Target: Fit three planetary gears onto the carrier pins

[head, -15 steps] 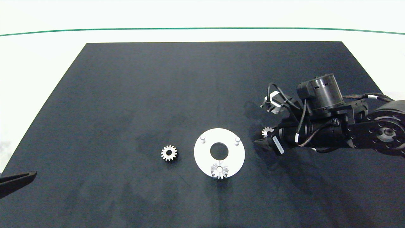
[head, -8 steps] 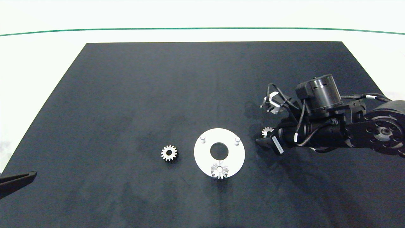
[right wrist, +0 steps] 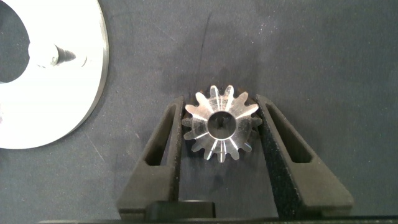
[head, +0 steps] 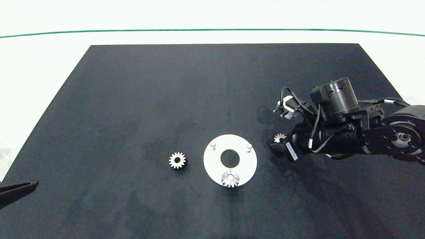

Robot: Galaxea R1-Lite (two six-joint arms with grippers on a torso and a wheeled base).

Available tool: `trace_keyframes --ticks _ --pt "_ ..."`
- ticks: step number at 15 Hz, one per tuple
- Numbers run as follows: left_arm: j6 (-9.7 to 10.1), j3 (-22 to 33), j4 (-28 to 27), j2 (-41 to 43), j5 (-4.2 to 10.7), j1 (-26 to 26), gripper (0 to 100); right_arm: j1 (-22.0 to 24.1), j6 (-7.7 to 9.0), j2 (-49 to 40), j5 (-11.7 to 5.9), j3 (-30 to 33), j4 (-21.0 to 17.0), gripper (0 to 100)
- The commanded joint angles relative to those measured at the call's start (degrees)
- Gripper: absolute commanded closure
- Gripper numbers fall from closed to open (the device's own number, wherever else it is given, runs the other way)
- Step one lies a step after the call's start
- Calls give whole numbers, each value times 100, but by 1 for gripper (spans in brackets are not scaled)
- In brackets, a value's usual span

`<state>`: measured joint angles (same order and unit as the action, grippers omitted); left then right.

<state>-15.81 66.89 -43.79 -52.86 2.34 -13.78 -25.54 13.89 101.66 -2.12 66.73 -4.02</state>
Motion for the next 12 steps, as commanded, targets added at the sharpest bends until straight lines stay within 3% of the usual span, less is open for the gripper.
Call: trace_keyframes --ticks 1,12 --pt "-10 -1 -24 4 3 -2 0 14 9 12 1 -2 -11 64" --pt "-18 -1 -24 12 3 -11 0 23 9 12 -8 -11 -11 87"
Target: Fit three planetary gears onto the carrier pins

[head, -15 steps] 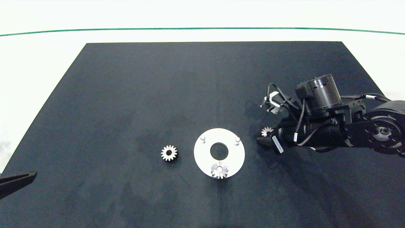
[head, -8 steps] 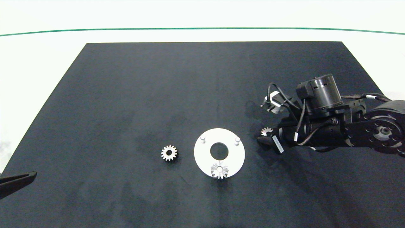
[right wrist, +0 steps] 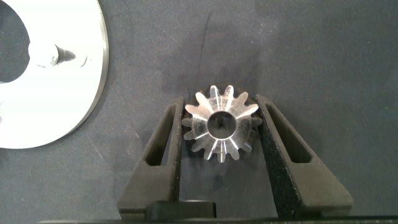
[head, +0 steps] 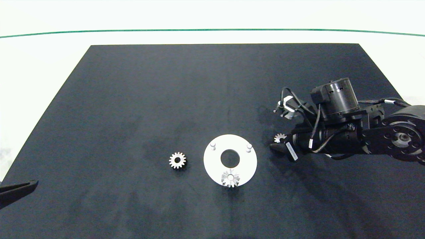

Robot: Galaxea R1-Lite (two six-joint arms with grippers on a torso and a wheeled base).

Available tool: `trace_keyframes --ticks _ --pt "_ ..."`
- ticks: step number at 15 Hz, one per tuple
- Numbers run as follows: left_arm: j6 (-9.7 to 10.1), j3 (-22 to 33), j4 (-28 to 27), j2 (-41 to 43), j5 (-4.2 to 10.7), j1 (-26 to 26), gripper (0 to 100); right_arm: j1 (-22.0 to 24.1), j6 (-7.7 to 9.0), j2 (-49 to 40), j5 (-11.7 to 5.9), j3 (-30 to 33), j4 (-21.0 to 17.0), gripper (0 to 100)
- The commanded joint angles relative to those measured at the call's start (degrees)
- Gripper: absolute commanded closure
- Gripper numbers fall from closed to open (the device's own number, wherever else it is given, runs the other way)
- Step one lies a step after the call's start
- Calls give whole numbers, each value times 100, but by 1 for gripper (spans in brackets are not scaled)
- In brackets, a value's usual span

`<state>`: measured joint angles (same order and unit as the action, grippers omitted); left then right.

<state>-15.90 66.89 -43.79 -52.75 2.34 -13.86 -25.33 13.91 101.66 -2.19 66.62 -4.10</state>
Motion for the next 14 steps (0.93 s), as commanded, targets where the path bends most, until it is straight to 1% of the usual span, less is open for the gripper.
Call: trace_keyframes --ticks 1,6,9,10,12,14 --pt "-10 -1 -24 1 3 -3 0 2 7 12 0 -9 -3 88" --pt "-19 -1 -24 19 3 6 0 -7 24 -14 -9 -9 -47 99" --pt "-19 -1 -24 10 3 6 0 -104 33 -348 -18 -26 -118 99" --pt "-19 -1 -24 10 3 6 0 -174 33 -436 -44 -26 -214 99" --pt "-19 -1 -24 19 3 6 0 -253 33 -568 -53 -26 -267 99" --pt "-19 -1 -24 10 3 6 0 -490 33 -770 -106 -44 -329 99"
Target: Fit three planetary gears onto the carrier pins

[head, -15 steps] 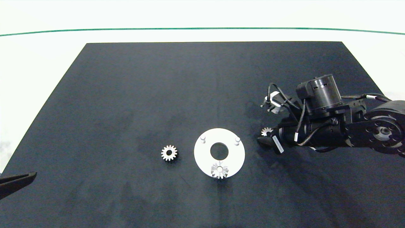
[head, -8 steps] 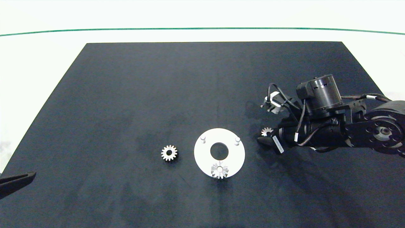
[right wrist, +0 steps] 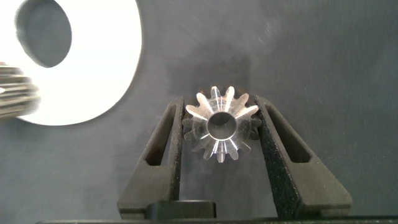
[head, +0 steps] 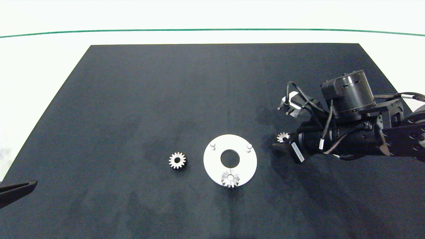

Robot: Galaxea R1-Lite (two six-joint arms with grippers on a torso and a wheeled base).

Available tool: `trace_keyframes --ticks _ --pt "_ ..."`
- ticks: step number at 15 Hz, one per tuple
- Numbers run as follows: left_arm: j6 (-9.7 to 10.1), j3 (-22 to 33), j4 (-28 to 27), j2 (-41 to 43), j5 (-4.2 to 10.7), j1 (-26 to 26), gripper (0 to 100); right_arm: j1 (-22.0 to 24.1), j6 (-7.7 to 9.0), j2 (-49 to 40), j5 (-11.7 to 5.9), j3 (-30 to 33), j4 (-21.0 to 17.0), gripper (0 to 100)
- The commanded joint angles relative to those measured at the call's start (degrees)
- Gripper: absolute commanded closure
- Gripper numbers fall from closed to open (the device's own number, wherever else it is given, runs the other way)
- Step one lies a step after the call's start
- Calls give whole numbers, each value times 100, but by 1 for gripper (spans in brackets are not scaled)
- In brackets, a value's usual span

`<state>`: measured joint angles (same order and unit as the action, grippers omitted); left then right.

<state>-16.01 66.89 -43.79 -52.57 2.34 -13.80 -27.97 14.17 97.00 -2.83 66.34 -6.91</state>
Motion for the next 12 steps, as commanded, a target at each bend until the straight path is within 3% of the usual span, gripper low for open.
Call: trace_keyframes --ticks 1,4,7,12 --pt "-8 -1 -24 1 3 -9 0 -368 7 -401 -113 -42 -65 99" --pt "-17 -1 -24 -8 3 -26 0 -877 -45 -489 -447 -16 -65 99" --pt "-17 17 -24 10 3 0 0 -1132 -54 -138 -754 397 -144 99" --pt "-17 26 -24 18 3 0 0 -1317 -116 284 -781 459 -117 99"
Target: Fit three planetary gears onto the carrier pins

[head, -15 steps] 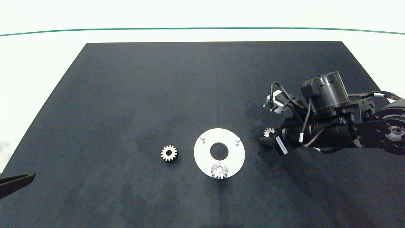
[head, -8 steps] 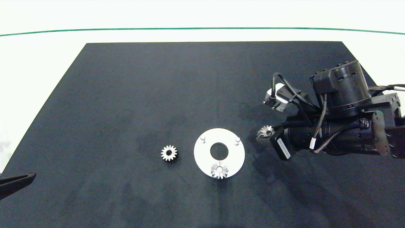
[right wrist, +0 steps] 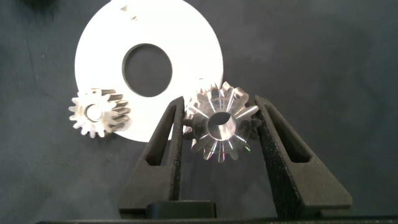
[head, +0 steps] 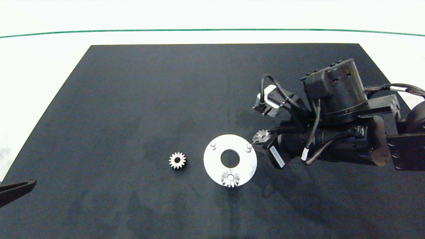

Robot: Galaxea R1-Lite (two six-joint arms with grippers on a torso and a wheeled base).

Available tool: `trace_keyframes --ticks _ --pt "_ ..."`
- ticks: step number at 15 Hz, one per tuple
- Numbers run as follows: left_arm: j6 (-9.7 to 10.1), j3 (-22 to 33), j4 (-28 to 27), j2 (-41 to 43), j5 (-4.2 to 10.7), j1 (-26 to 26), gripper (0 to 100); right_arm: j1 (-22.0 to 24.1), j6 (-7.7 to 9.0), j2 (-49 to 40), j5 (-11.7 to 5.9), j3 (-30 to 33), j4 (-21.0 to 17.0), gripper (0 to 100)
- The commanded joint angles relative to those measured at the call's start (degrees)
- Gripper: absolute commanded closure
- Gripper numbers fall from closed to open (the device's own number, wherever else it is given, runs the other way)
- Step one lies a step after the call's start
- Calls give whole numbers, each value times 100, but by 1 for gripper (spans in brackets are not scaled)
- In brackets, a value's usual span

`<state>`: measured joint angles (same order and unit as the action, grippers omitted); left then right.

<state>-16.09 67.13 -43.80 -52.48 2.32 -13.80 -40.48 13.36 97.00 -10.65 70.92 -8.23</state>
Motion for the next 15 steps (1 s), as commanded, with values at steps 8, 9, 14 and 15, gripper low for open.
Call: trace_keyframes --ticks 8,9,14,15 --pt "-8 -7 -23 -17 6 0 0 -38 -70 355 11 0 49 99" --pt "-8 -7 -23 -17 6 0 0 -38 -70 355 11 0 67 99" --pt "-8 -16 -23 -17 6 0 0 14 -70 469 2 9 234 99" --pt "-8 -16 -23 -17 6 0 0 23 -62 495 2 27 278 99"
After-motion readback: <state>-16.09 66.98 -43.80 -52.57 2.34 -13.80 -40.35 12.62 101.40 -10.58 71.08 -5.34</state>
